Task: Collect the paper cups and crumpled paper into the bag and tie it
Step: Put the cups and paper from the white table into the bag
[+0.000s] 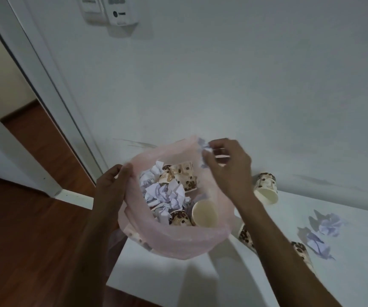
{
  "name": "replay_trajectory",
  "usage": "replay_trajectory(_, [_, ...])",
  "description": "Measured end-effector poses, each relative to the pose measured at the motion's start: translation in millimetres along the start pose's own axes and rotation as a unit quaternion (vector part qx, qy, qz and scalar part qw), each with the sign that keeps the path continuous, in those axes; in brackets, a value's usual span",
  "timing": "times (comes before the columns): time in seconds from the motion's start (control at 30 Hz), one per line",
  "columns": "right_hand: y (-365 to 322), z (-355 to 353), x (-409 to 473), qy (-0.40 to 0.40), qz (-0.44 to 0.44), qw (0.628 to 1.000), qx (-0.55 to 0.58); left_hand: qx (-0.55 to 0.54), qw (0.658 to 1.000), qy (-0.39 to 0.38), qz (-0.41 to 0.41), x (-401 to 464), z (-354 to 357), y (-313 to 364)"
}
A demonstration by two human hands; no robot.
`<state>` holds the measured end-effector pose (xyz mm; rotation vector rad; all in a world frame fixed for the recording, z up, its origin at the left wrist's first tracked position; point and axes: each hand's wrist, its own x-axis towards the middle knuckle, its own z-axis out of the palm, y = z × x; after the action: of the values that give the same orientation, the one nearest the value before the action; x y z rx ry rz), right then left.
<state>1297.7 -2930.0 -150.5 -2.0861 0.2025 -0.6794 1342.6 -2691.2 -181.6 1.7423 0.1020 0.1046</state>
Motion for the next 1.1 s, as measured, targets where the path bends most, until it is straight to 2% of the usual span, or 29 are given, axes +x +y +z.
replay_trajectory(0.1, [-1.4,28.7,-12.3,-0.218,-0.056,0.974,-0.017,0.001,1.0,0.012,0.001,1.4,-2.0,1.4])
replay_trajectory(0.13, [2.4,31.4,-14.2,-0.255,-0.067,0.964,-0.025,0.002,1.0,0.015,0.001,1.9,-3.1,2.4])
replay_trajectory(0.17, [8.2,31.1,-14.2,-0.244,-0.074,0.966,-0.036,0.002,1.0,0.018,-0.001,2.4,-4.1,3.2])
replay_trajectory(0.23, [25.4,26.0,-9.7,-0.12,-0.067,0.982,-0.127,-0.001,1.0,0.025,-0.012,5.0,-6.3,3.6])
replay_trajectory(0.27, [35.7,21.8,-6.1,-0.056,-0.037,0.975,-0.21,0.001,0.999,0.028,-0.015,6.6,-7.4,3.7])
replay_trajectory(0.3, [45.0,17.5,-1.4,-0.028,0.017,0.961,-0.276,0.004,0.999,0.029,-0.013,8.1,-8.2,4.4])
replay_trajectory(0.33, [52.9,14.0,3.8,-0.043,0.086,0.95,-0.298,0.004,0.999,0.032,-0.007,8.9,-8.4,6.6])
replay_trajectory(0.4, [66.8,11.3,14.2,-0.1,0.187,0.947,-0.241,0.0,0.999,0.039,0.009,10.1,-7.4,12.0])
replay_trajectory(0.43, [70.3,10.3,18.3,-0.104,0.197,0.954,-0.202,0.0,0.999,0.046,0.018,10.5,-7.3,14.4])
replay_trajectory(0.6, [61.1,1.7,28.0,0.014,0.135,0.988,-0.067,-0.019,0.996,0.075,0.036,14.5,-21.2,18.0])
replay_trajectory(0.7, [53.4,0.9,25.1,0.029,0.115,0.993,0.016,-0.022,0.996,0.083,0.032,14.7,-30.8,17.2])
replay_trajectory(0.83, [58.2,-5.9,11.2,-0.058,0.113,0.99,0.068,0.002,0.994,0.106,0.028,10.5,-40.9,13.6])
replay_trajectory(0.9, [71.5,-12.1,0.7,-0.098,0.098,0.99,0.012,0.001,0.993,0.119,0.022,9.1,-49.3,12.8])
replay_trajectory(0.93, [79.4,-14.2,-3.8,-0.145,0.079,0.985,-0.057,-0.005,0.992,0.127,0.02,8.8,-54.3,12.6])
replay_trajectory(0.97, [85.9,-13.9,-7.9,-0.213,0.06,0.965,-0.143,-0.01,0.991,0.133,0.02,8.8,-59.8,11.8])
replay_trajectory(1.03, [96.1,-5.4,-14.6,-0.345,0.044,0.896,-0.278,-0.016,0.99,0.135,0.022,7.9,-67.7,10.3])
replay_trajectory(1.07, [98.2,1.0,-18.9,-0.378,0.054,0.871,-0.309,-0.018,0.99,0.135,0.022,6.7,-69.2,10.0])
replay_trajectory(1.1, [99.7,6.7,-23.0,-0.389,0.069,0.862,-0.318,-0.018,0.991,0.133,0.023,5.3,-69.0,9.9])
